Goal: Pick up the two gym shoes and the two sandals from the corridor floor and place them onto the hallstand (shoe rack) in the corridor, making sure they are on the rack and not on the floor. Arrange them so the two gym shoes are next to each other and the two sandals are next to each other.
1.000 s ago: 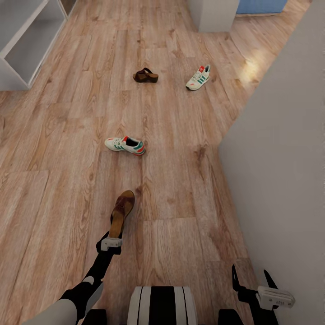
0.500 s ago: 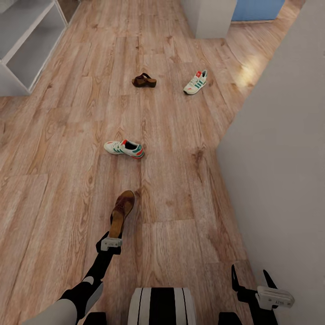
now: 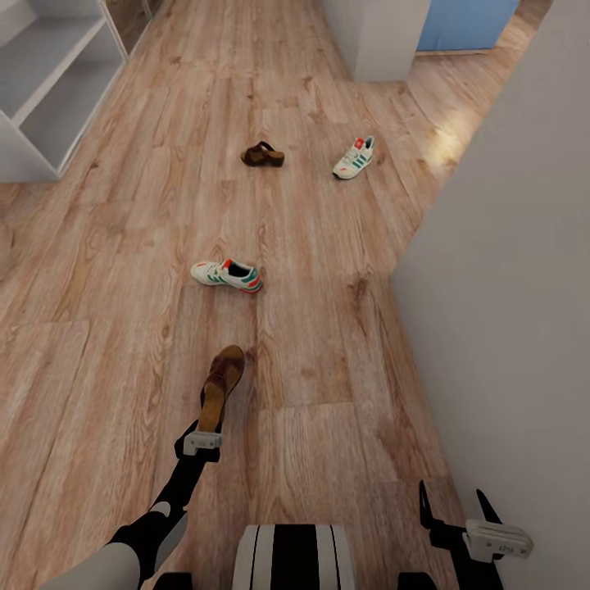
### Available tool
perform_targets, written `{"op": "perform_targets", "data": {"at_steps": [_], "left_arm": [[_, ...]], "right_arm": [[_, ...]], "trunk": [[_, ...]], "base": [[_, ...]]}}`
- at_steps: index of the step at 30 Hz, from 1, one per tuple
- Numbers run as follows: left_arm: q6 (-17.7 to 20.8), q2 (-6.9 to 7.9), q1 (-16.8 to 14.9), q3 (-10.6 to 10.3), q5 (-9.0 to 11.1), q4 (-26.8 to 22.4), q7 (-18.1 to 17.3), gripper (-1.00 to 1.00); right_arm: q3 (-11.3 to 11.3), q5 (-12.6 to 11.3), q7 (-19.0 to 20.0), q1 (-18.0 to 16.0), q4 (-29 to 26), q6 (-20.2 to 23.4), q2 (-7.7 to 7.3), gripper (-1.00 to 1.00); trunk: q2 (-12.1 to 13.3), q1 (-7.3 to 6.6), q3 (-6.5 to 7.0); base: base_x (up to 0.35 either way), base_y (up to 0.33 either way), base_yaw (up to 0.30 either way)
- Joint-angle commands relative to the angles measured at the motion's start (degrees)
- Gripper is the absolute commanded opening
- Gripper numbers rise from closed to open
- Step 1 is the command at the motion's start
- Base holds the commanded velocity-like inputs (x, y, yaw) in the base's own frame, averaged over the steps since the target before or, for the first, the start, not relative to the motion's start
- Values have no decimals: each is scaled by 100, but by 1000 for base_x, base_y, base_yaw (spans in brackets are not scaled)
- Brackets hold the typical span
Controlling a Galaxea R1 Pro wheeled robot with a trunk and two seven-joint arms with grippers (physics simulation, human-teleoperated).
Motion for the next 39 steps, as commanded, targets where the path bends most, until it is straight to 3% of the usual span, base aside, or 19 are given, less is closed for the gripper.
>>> {"op": "perform_targets", "data": {"at_steps": [1, 39], "left_arm": [[0, 0, 0, 1, 0, 0, -3, -100], [0, -1, 0, 1, 0, 0, -1, -100]], "right_arm": [[0, 0, 0, 0, 0, 0, 0, 100], [-2, -5, 3, 0, 7, 2, 4, 100]], "trunk": [[0, 0, 9], [0, 0, 306]], "base": [[0, 0, 33], [0, 0, 168]]}}
